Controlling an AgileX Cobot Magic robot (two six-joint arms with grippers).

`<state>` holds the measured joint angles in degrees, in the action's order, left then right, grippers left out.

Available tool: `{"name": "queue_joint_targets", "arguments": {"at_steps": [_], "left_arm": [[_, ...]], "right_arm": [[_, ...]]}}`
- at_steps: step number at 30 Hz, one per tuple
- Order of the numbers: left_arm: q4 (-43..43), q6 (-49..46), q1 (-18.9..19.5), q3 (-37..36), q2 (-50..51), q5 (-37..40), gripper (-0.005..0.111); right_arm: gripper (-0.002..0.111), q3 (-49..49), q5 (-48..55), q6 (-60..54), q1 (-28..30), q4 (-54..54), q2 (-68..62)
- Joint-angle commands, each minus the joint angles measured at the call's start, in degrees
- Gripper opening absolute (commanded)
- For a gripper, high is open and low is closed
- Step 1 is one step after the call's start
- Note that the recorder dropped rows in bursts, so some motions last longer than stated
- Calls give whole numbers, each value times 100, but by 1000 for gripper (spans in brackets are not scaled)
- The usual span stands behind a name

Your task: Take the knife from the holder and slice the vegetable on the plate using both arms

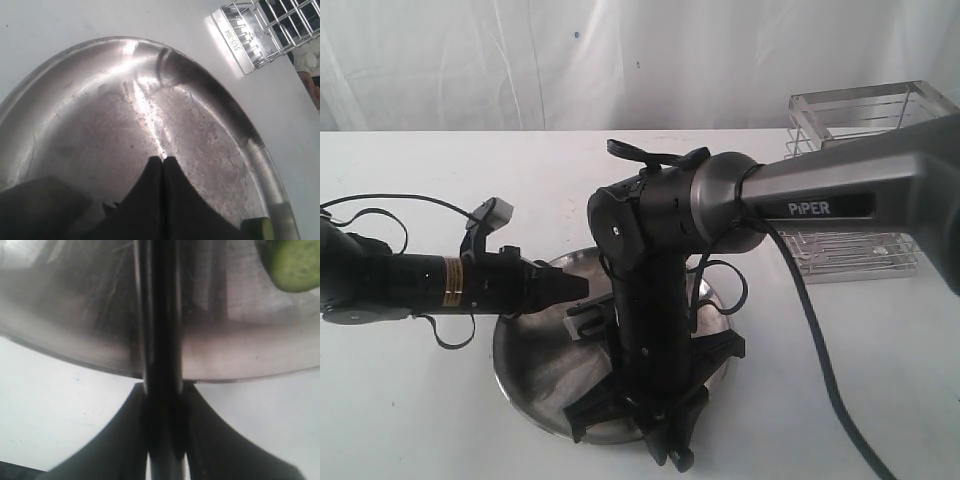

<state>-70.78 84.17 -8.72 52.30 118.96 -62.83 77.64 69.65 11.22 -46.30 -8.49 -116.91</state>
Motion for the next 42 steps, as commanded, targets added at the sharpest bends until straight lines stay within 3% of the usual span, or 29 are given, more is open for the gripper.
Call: {"name": "queue_joint_targets", "arguments": {"at_steps": [1,32,39,42], "left_arm": [[31,-110,-65,-21,41,331,0],[-115,-957,-65,-21,30,1023,0],[-183,-1159,-65,-31,-464,1064,0],[-292,-1195,-306,-31,-464,1353,0]], "right_arm": [[0,-19,31,-89,64,63,69],[0,161,31,-389,64,50,-196],[0,161,31,-389,64,40,-196],[0,161,31,-389,64,40,-196]]}}
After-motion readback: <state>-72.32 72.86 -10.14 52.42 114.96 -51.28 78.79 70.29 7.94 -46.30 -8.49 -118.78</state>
